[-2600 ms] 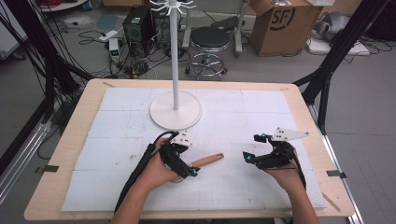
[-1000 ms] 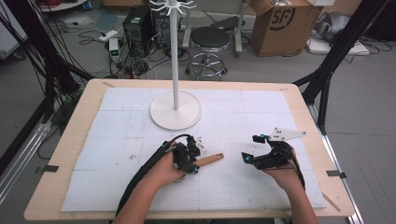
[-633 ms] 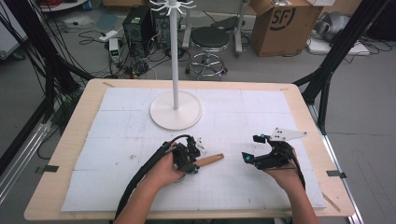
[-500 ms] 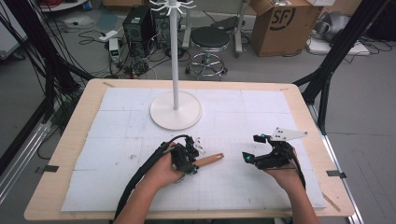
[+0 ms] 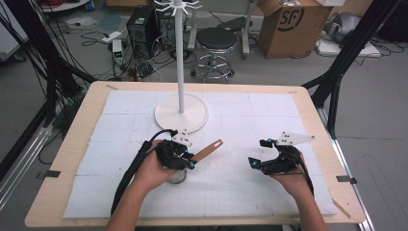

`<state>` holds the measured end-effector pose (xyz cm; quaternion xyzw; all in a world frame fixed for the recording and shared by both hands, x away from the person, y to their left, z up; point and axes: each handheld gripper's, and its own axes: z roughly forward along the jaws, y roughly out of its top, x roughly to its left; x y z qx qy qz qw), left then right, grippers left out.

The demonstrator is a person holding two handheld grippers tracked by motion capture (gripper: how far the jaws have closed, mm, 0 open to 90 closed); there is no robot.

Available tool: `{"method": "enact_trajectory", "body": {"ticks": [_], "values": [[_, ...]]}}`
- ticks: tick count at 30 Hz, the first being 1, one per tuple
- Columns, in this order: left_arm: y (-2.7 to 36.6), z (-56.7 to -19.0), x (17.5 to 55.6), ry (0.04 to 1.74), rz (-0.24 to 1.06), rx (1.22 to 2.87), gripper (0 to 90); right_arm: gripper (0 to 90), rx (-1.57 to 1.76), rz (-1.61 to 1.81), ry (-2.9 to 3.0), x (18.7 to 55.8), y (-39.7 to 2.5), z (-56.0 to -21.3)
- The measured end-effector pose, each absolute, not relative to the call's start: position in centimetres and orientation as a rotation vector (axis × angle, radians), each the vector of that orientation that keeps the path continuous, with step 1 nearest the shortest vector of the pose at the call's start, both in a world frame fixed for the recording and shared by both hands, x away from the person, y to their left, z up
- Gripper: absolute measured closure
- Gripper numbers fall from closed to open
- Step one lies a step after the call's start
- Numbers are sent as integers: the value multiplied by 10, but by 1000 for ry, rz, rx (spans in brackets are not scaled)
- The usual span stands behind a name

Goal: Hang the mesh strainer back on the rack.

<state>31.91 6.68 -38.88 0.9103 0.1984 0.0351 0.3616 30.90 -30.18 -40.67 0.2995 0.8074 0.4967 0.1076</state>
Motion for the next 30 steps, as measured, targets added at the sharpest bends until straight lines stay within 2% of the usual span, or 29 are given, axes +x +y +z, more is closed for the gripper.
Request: {"method": "enact_trajectory", "body": {"ticks": [7, 14, 22, 30], "values": [[54, -398, 322, 502, 91, 2406, 704, 107, 884, 1465, 2374, 309, -303, -406], [37, -417, 324, 490, 83, 2548, 704, 107, 884, 1469, 2375, 309, -303, -407], [35, -422, 329, 513, 41, 2550, 701, 107, 883, 1477, 2368, 309, -304, -406], [32, -426, 331, 526, 63, 2567, 660, 107, 886, 1475, 2370, 309, -304, -406]]}}
